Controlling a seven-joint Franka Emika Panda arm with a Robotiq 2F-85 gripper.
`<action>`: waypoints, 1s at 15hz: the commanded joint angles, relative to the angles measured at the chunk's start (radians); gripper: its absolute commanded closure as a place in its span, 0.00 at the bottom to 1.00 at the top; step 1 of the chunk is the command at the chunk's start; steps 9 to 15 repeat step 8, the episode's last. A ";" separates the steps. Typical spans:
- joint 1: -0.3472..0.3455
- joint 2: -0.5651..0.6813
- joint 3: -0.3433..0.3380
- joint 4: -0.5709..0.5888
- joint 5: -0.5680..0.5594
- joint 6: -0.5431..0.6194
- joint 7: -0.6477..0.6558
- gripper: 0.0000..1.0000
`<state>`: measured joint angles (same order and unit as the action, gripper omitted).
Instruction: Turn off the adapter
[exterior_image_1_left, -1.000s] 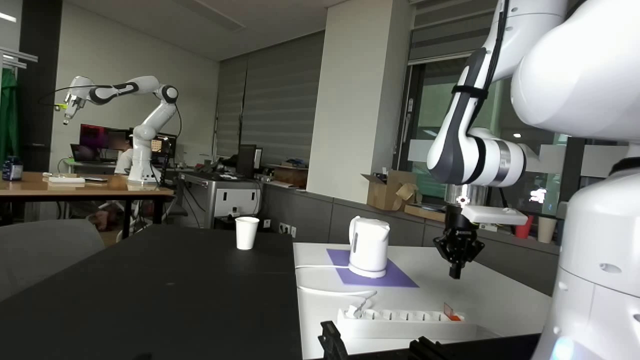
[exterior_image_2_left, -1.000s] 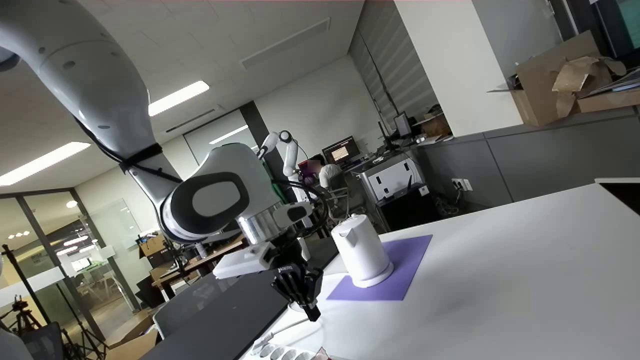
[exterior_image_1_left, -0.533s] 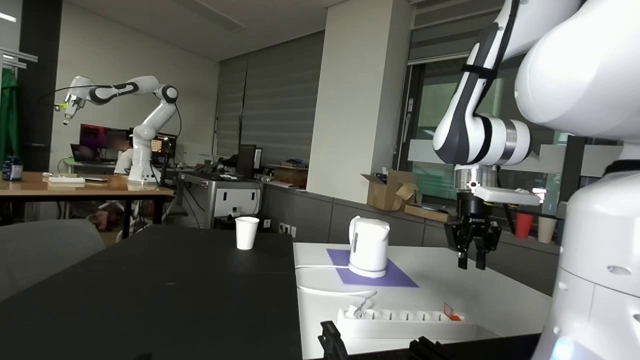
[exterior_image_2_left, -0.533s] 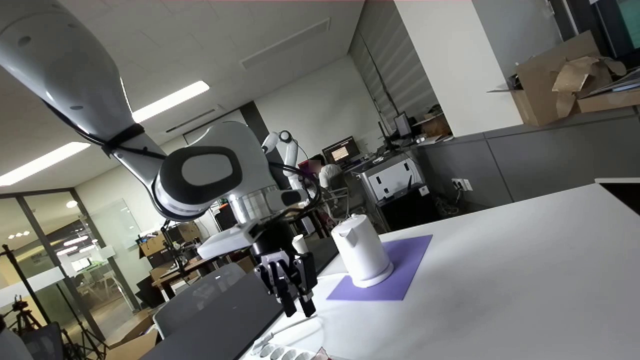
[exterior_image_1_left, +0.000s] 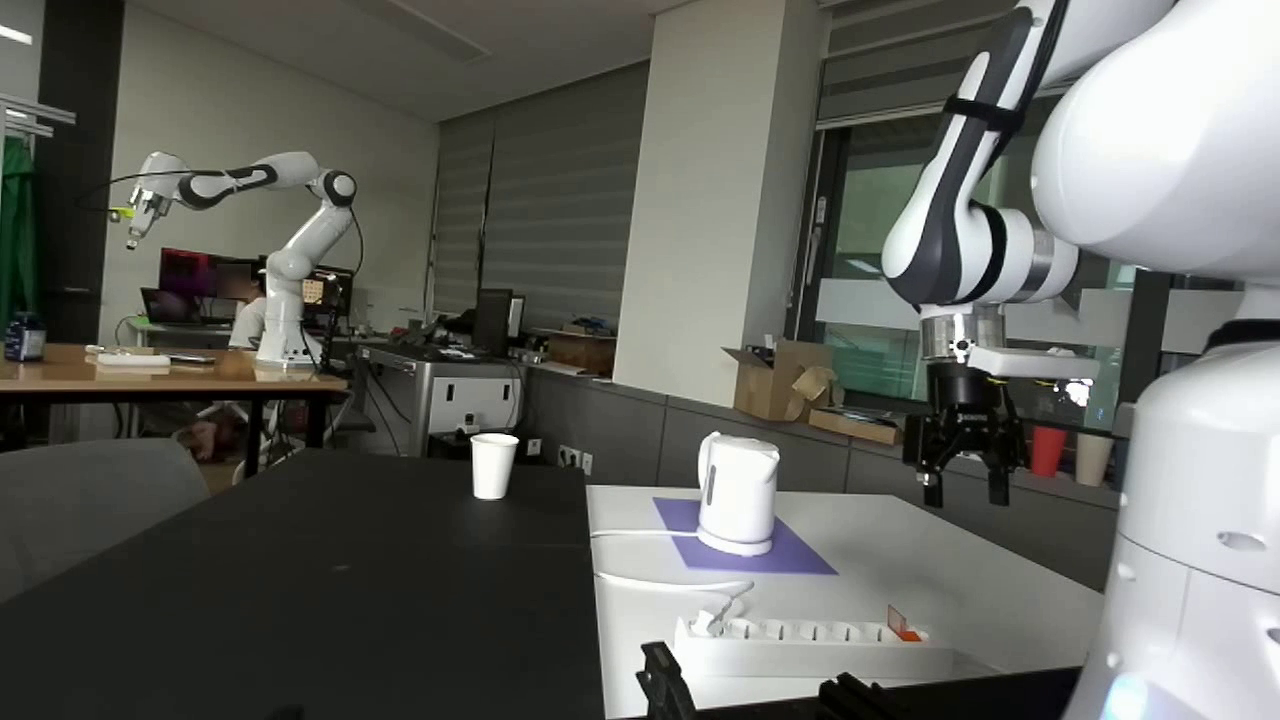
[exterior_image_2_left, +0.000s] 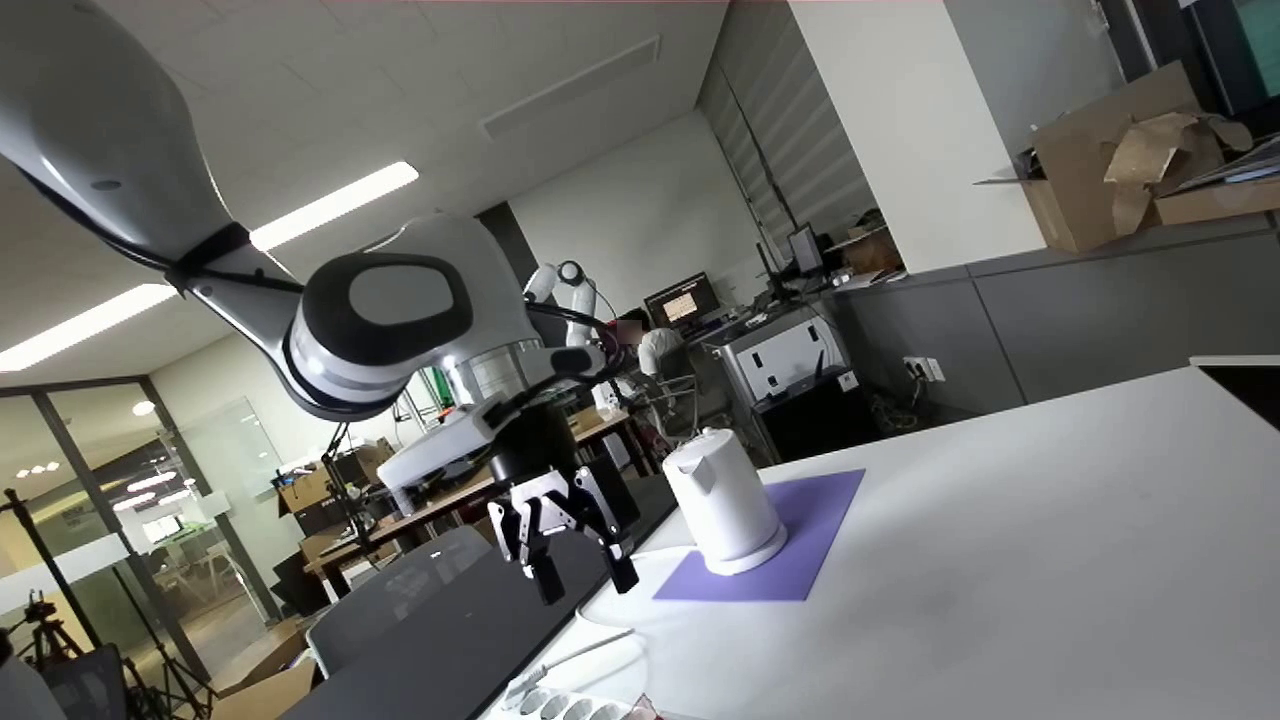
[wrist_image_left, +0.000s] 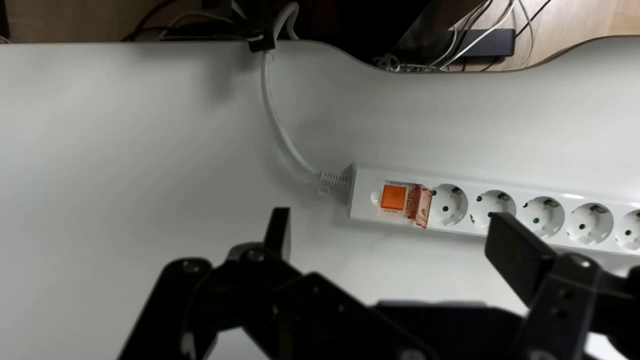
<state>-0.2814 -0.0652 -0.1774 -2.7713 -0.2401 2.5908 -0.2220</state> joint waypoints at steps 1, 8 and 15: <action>0.014 -0.047 -0.009 -0.005 -0.057 -0.064 0.066 0.00; 0.023 -0.027 -0.016 0.001 -0.037 -0.072 0.020 0.00; 0.023 -0.027 -0.016 0.001 -0.037 -0.072 0.020 0.00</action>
